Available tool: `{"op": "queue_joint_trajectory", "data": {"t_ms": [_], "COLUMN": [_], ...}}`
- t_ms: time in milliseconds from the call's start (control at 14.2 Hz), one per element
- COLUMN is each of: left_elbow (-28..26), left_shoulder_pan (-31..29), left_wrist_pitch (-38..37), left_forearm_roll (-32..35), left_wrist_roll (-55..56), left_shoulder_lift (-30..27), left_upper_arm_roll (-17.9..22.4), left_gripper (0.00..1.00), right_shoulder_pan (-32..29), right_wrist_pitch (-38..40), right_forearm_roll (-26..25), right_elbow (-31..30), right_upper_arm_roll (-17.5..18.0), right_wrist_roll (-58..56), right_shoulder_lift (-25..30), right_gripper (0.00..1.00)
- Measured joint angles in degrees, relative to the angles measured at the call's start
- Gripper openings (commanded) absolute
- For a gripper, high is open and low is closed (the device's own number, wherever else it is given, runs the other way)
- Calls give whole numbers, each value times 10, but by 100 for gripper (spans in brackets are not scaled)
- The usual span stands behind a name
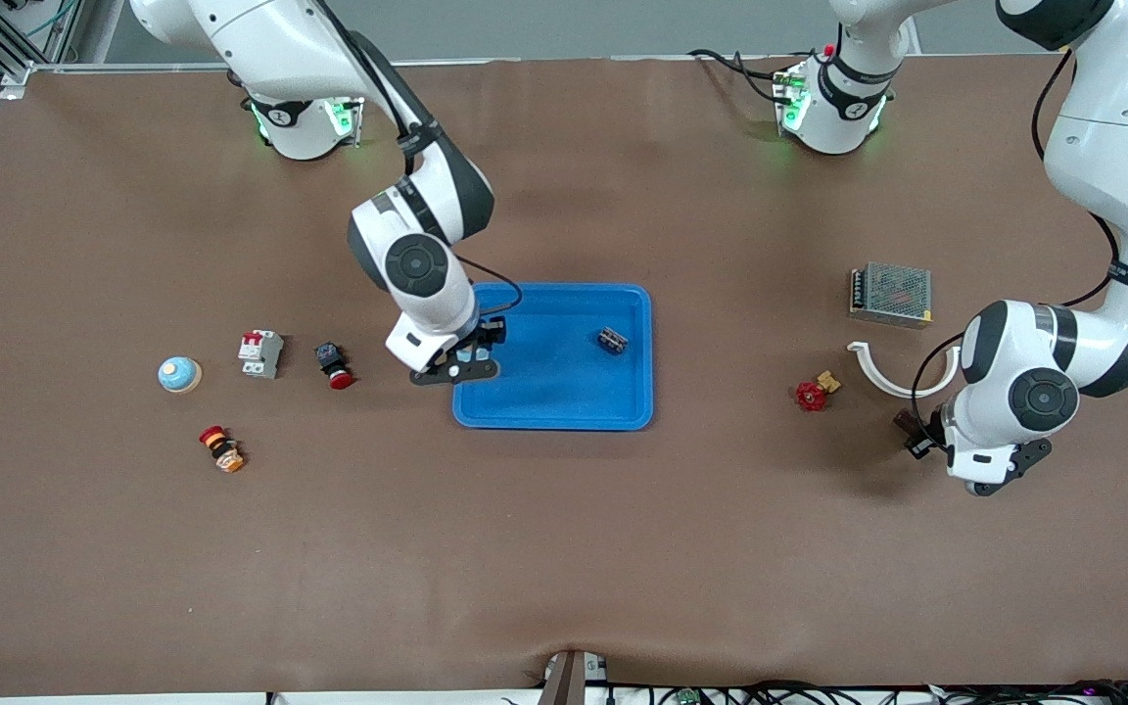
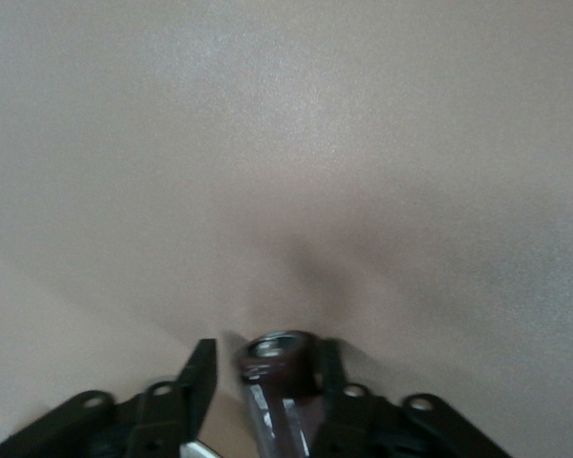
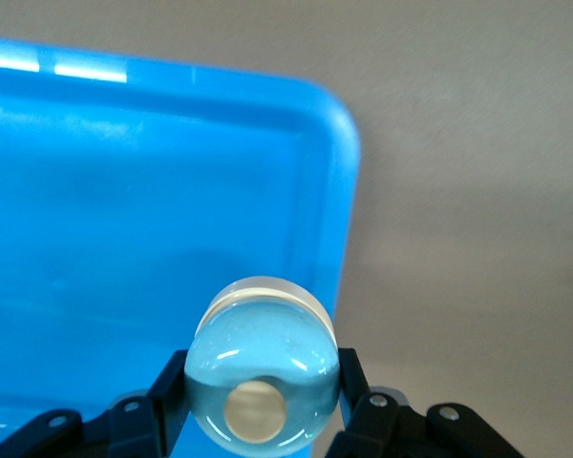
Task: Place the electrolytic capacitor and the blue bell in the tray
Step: 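Lower the blue bell into the tray and open the right gripper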
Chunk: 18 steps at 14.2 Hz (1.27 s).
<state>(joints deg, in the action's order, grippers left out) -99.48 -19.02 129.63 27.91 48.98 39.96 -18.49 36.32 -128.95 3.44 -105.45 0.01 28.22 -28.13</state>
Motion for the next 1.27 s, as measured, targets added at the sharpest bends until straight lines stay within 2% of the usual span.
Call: {"op": "queue_joint_trajectory", "data": {"t_ms": [141,564,987,1270], "left_elbow": [0,2,18,27], "left_shoulder_pan": [0,0,1,2], "left_wrist_pitch": [0,1,-36,-58], "left_forearm_roll": [0,0,-5,-9], "left_wrist_roll": [0,4,7,44], "left_shoulder_lift": [0,-3,-29,-29], "left_upper_arm_roll": [0,-9,-29,-57], "left_gripper": [0,0,0,0], "right_shoulder_pan": [15,33,61,65], "right_wrist_pitch": [-2,-95,-117,-146], "right_forearm_roll": [0,0,0,0], "right_elbow": [-6,-71,-78,-92], "right_upper_arm_roll": [0,0,0,0], "right_wrist_roll": [17,33,61,61], "right_shoulder_lift": [4,7,7,4], "right_gripper": [45,45,45,45]}}
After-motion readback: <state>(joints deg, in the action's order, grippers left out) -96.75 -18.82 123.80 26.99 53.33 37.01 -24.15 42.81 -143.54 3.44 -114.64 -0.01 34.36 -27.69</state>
